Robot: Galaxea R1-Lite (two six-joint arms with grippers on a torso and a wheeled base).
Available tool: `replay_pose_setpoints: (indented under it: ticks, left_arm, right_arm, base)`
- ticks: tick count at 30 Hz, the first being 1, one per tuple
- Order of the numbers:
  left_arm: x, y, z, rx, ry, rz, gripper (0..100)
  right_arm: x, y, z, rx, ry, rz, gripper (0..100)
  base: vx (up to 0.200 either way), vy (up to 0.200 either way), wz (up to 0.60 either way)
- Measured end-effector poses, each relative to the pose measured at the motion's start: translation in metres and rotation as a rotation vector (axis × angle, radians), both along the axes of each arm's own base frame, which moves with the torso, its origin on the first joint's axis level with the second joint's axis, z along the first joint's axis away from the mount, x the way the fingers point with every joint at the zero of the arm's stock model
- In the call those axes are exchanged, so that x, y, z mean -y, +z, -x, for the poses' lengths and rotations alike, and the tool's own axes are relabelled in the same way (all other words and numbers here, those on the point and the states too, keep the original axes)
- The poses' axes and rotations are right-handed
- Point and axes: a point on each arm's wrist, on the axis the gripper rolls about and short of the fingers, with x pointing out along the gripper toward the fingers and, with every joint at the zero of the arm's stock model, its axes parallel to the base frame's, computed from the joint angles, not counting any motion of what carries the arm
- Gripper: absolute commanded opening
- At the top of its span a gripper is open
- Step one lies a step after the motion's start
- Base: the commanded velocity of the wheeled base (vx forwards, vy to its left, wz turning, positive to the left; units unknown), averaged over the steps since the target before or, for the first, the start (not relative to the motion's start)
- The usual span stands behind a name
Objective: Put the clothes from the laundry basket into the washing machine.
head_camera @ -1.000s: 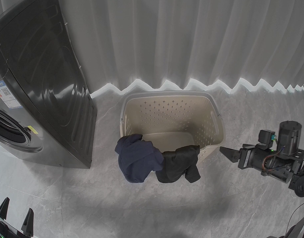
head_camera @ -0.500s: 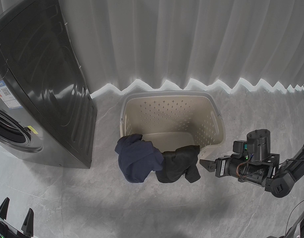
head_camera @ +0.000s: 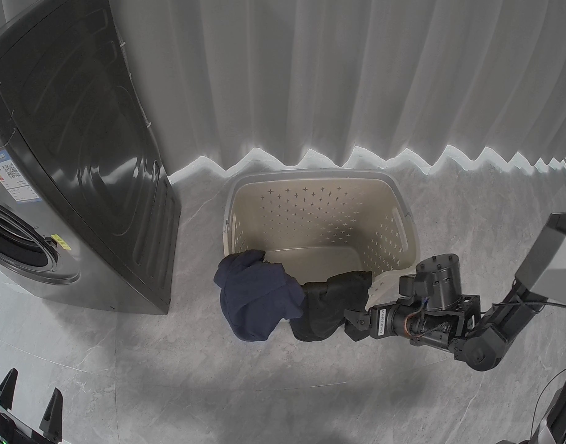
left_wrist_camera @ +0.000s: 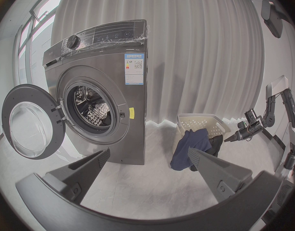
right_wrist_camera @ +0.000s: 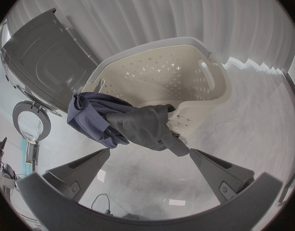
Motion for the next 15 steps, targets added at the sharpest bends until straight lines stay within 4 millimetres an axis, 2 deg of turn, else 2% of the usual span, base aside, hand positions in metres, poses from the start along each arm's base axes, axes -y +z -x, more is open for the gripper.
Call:
replay_pose_setpoints:
  ticks: [9, 15]
  left_arm:
    - [0.0, 0.0, 0.0, 0.0, 0.0, 0.0, 100]
    - [0.0, 0.0, 0.0, 0.0, 0.0, 0.002, 100]
  right_arm:
    - [-0.018, -0.028, -0.018, -0.008, 0.016, 0.006, 100]
    - [-0.029, -0.038, -0.029, 0.006, 0.029, 0.003, 100]
  base:
    - [0.0, 0.0, 0.0]
    - [0.0, 0.0, 0.0]
